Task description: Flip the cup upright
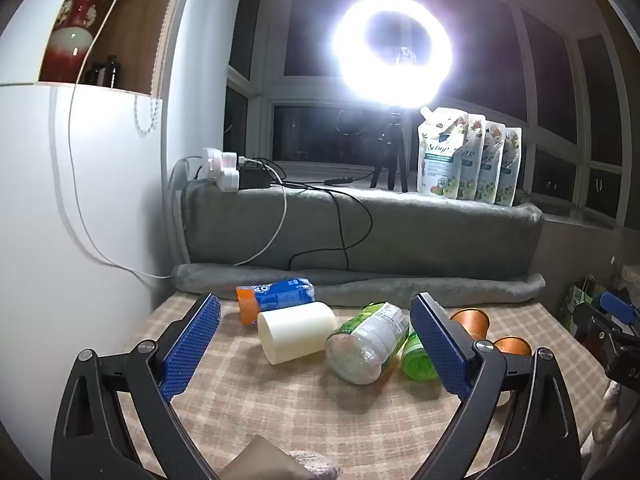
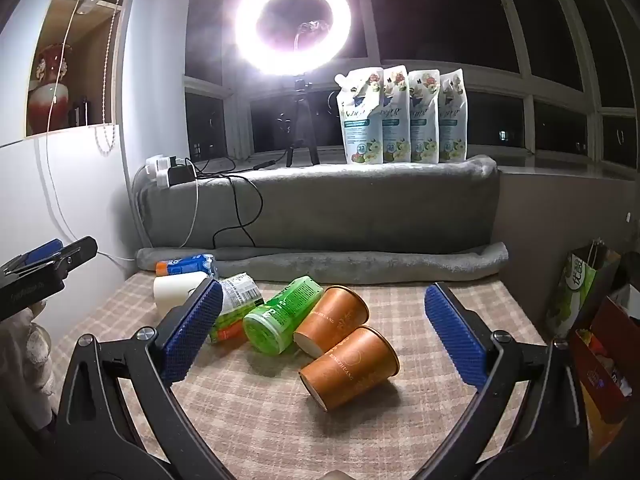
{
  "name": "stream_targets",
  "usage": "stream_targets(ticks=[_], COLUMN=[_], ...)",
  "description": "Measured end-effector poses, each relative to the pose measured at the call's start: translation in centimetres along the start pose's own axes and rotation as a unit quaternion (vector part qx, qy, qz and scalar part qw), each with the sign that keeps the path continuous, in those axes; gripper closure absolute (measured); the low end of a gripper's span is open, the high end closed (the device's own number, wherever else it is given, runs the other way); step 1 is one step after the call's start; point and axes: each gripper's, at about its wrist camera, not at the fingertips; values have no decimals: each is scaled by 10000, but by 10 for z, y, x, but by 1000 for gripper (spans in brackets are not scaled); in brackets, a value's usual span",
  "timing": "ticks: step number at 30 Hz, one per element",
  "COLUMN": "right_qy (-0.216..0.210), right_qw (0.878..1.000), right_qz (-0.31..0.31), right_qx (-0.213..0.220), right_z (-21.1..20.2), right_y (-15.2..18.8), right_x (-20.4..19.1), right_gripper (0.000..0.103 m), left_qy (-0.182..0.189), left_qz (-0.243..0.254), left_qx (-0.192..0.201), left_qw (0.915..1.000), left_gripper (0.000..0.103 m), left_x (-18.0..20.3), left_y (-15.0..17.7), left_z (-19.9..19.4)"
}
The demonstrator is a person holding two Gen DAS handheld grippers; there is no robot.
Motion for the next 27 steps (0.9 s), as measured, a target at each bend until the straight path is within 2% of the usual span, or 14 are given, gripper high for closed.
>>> stream_targets(ticks=[6, 9, 27], right_qy=[38, 14, -10], right_qw=[9999, 10000, 10000], right_qz=[132, -13, 32], right_qx=[-4, 31, 55], right_z=[1, -1, -1], right_y=[-2, -2, -4], right_x=[11, -2, -1], right_gripper=[0, 0, 0], left_qy=[-15, -15, -17], left_qz=[-19, -19, -28], left_qx=[22, 24, 5], left_qw=[10000, 10000, 10000], left_gripper=[7, 7, 7], left_x=[-1, -1, 1], left_y=[0, 0, 5], left_z=[0, 0, 2])
Point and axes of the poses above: each gripper's, at about its wrist camera, not at the fingertips, and z roughly the way its jaws point, x to its right, y to its underside, and after that the axes turned 10 degrees about z, right-handed
